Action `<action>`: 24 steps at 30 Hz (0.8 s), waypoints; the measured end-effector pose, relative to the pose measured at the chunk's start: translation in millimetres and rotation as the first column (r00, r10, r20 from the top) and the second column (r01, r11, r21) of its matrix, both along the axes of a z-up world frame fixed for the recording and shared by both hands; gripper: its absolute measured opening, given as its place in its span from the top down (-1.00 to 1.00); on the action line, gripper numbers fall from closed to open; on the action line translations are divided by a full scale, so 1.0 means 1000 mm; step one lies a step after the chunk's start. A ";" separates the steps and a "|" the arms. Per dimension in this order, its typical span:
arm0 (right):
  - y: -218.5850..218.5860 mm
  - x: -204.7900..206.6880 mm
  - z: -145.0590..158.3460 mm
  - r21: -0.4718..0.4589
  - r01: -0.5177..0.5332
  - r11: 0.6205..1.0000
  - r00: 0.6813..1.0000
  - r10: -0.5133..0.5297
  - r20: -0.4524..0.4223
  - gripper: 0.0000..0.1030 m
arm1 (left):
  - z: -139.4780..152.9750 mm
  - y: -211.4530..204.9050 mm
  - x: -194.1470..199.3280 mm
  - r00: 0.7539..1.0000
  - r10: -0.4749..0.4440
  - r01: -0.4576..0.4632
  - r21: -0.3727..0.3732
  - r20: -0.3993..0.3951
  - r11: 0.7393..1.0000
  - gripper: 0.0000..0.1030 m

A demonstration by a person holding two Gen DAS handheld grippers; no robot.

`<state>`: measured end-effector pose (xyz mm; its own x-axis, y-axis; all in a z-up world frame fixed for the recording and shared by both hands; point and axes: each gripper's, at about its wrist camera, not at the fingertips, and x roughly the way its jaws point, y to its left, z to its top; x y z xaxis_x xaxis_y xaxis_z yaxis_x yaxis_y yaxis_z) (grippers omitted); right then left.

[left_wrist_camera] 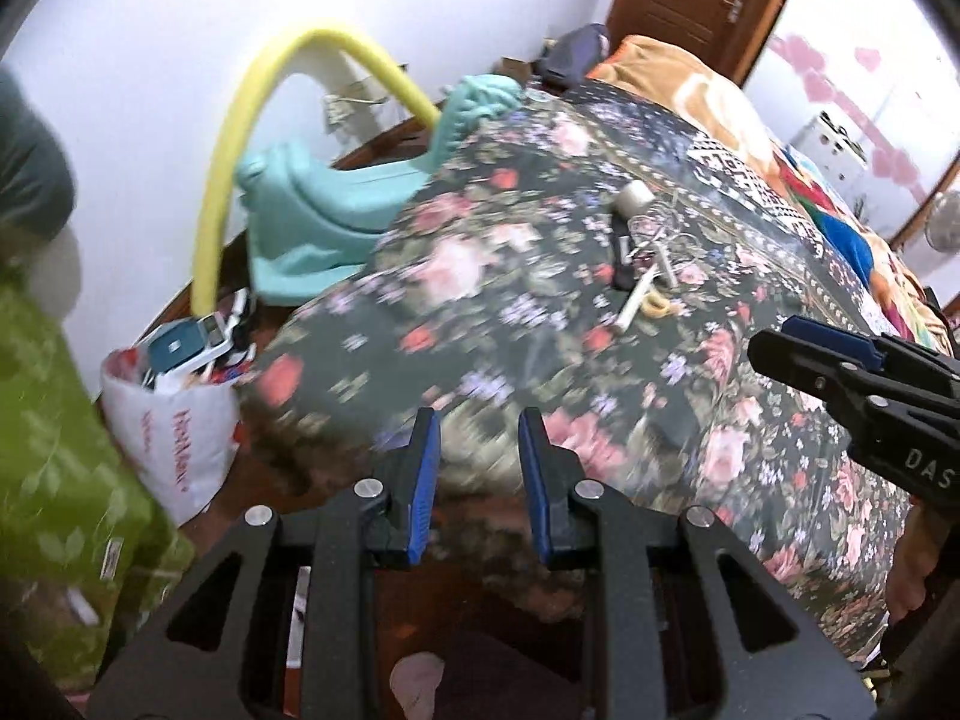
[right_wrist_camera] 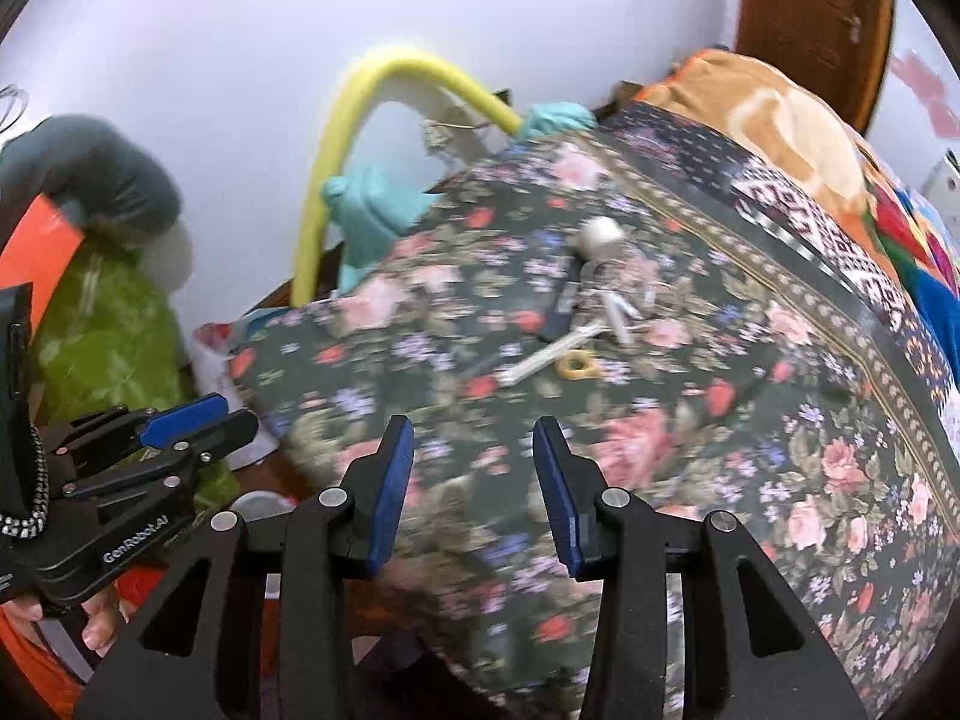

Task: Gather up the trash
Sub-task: 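Move both open tools back toward the earphones and razor on the bedspread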

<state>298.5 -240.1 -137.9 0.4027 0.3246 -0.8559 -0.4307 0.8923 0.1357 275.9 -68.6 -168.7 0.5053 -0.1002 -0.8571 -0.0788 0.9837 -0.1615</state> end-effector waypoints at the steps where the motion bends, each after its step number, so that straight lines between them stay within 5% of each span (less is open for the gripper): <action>1: -0.005 0.006 -0.004 -0.005 0.011 1.000 1.000 -0.011 -0.005 0.26 | -0.002 -0.004 0.008 1.000 -0.010 0.010 -0.003 -0.001 1.000 0.50; 8: -0.024 0.052 -0.048 -0.036 0.036 0.999 0.997 -0.039 -0.073 0.16 | -0.026 -0.024 0.054 0.998 -0.069 0.069 -0.020 -0.005 0.997 0.49; 14: -0.015 0.082 -0.081 -0.033 0.011 0.999 0.994 -0.014 -0.106 0.10 | -0.045 -0.030 0.077 0.994 -0.109 0.109 0.012 -0.004 0.994 0.26; 20: 0.002 0.087 -0.097 -0.128 -0.054 0.990 0.999 0.054 -0.006 0.10 | -0.054 -0.035 0.096 0.990 -0.140 0.140 -0.008 -0.020 0.990 0.26; 24: -0.003 0.083 -0.096 -0.108 -0.090 0.990 0.995 0.094 0.028 0.51 | -0.053 -0.045 0.108 0.986 -0.167 0.167 -0.014 -0.007 0.986 0.26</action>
